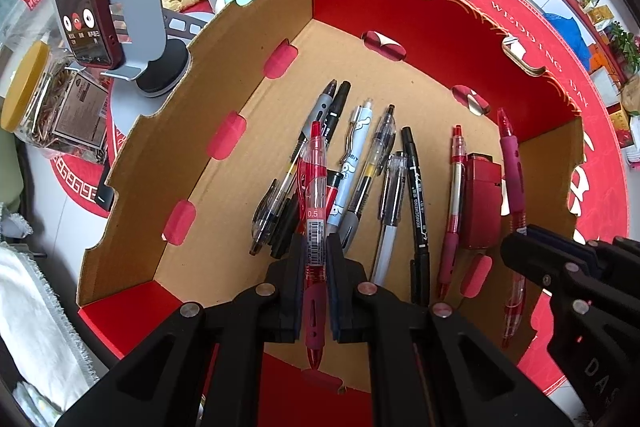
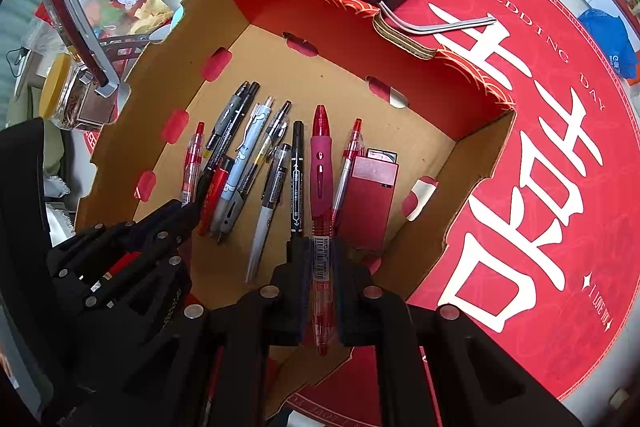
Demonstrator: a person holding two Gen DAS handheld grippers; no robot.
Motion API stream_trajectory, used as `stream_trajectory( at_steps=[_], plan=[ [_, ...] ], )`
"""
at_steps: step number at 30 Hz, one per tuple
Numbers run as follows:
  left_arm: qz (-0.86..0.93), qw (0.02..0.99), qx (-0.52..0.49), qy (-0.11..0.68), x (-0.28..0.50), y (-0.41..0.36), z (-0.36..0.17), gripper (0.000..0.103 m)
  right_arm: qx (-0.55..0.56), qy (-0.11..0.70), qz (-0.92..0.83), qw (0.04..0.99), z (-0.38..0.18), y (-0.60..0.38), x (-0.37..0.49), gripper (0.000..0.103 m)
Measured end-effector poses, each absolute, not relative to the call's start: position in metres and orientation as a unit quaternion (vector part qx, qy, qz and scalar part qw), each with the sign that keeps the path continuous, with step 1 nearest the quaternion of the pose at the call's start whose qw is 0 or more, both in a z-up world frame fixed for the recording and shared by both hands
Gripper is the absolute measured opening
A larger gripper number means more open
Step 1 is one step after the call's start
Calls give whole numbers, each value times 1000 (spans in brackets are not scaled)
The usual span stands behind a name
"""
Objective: Organize rigid objects
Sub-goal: 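Open both grippers to release the pink pens in the box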
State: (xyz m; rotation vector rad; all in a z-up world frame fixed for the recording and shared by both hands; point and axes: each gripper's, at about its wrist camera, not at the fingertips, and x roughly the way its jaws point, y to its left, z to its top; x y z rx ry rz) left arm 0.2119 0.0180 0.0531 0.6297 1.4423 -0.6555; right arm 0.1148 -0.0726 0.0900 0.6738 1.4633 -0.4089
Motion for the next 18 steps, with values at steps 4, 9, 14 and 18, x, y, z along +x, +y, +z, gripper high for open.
stream_trajectory(
  at_steps=[4, 9, 14, 18],
  plan=[
    [-288, 657, 282, 637, 213, 17, 49, 10, 300, 653, -183, 671, 85, -74, 116, 11],
    [-288, 654, 278, 642, 214, 17, 42, 11, 293, 661, -182, 667, 76, -74, 118, 11],
    [-292, 651, 273, 645, 212, 17, 35, 77, 294, 671, -169, 659, 68, -72, 118, 15],
    [-284, 664, 266, 638, 218, 25, 41, 82, 282, 656, -181, 677, 80, -74, 112, 49]
  ],
)
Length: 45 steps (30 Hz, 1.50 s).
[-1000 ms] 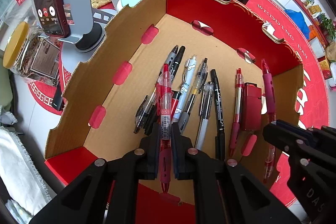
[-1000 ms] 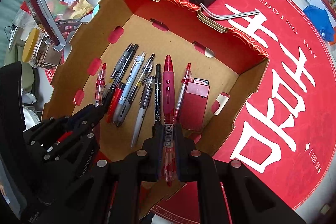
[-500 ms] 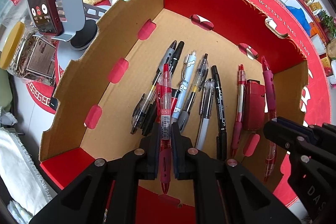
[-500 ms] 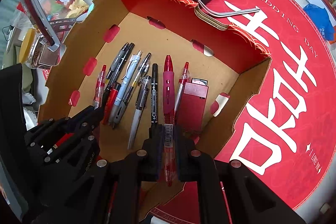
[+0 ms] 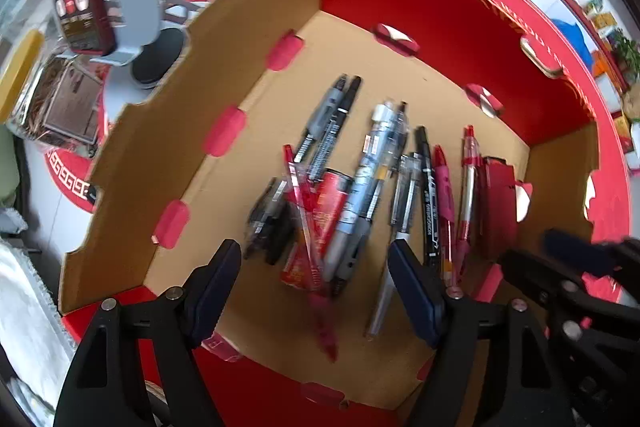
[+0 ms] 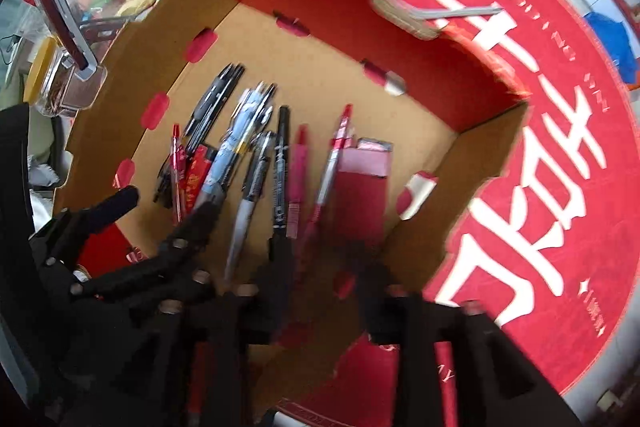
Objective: Organize rigid objects
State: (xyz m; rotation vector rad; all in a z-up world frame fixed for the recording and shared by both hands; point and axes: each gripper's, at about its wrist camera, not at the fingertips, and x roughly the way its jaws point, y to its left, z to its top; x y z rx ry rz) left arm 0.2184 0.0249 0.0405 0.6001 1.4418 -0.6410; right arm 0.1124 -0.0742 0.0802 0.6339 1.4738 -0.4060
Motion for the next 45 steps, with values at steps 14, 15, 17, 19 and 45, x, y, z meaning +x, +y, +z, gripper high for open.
stream_trajectory(
  at_steps=[14, 15, 17, 19, 45],
  plan=[
    [-247, 701, 260, 616, 230, 25, 84, 101, 306, 614, -196, 700, 139, -67, 85, 102],
    [-244, 700, 262, 617, 230, 24, 86, 102, 311, 611, -198, 701, 140, -67, 85, 102],
    [-234, 705, 275, 610, 227, 16, 88, 102, 327, 605, -197, 698, 143, -69, 80, 102],
    [-235, 700, 285, 611, 227, 17, 86, 102, 331, 605, -201, 696, 144, -69, 76, 102],
    [-225, 670, 307, 637, 222, 46, 94, 102, 271, 636, -192, 697, 142, -56, 101, 102]
  ],
)
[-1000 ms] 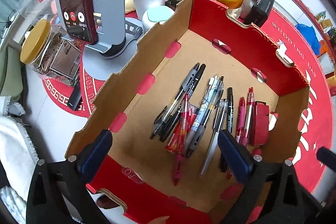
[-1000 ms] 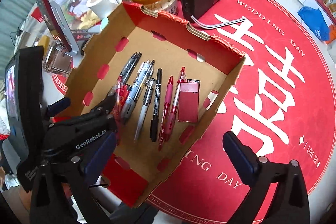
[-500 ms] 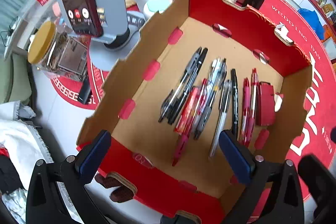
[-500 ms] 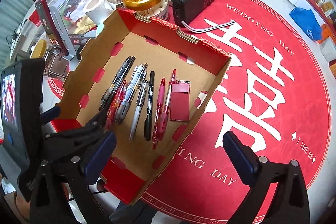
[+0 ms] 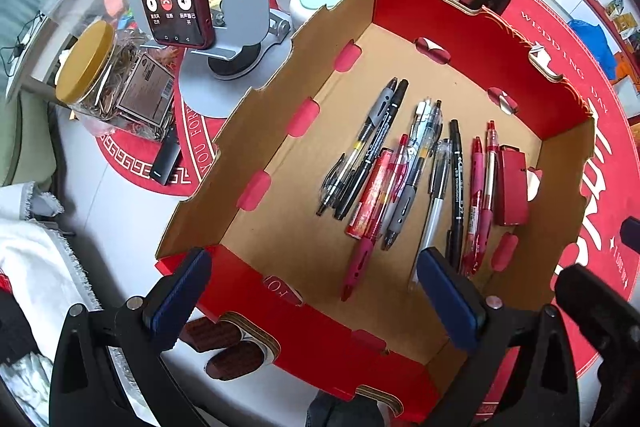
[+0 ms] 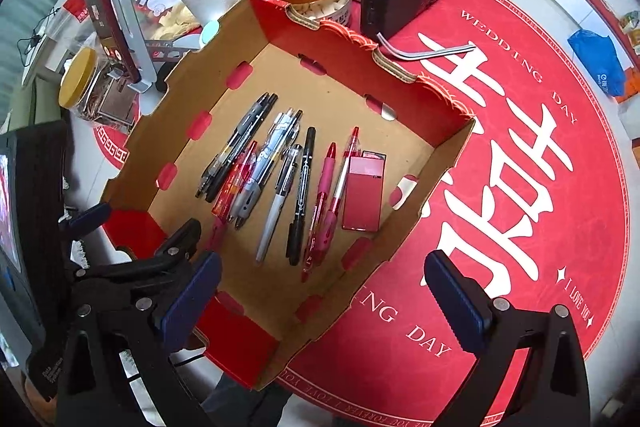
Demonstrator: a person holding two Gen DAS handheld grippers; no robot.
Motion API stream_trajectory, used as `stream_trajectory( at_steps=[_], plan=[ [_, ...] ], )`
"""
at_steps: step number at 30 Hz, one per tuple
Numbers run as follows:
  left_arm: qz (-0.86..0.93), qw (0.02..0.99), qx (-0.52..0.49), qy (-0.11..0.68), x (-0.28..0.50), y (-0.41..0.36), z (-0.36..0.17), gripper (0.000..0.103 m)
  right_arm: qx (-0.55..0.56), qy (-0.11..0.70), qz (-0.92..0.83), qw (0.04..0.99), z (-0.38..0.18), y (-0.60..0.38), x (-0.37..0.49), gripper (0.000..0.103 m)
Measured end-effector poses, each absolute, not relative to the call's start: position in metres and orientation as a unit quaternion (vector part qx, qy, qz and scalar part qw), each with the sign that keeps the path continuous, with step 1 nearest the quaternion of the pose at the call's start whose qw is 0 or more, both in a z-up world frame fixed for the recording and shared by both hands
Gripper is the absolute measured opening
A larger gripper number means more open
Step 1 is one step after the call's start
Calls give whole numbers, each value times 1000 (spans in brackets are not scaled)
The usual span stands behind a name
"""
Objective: Organize rigid objects
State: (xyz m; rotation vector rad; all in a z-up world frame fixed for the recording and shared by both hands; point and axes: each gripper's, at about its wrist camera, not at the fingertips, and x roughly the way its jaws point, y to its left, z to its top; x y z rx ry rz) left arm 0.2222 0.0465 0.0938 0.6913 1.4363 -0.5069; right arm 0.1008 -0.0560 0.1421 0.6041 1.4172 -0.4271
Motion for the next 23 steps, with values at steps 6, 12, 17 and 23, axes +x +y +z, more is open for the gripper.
stream_trajectory(
  at_steps=[6, 12, 17, 23],
  plan=[
    [-224, 669, 306, 640, 223, 49, 93, 102, 267, 641, -188, 695, 141, -55, 103, 102],
    [-220, 668, 307, 641, 225, 51, 92, 102, 261, 640, -184, 698, 141, -53, 107, 102],
    [-218, 666, 306, 644, 226, 51, 90, 102, 261, 641, -184, 698, 141, -53, 108, 102],
    [-220, 674, 301, 638, 227, 51, 93, 102, 261, 640, -185, 699, 141, -54, 110, 102]
  ],
)
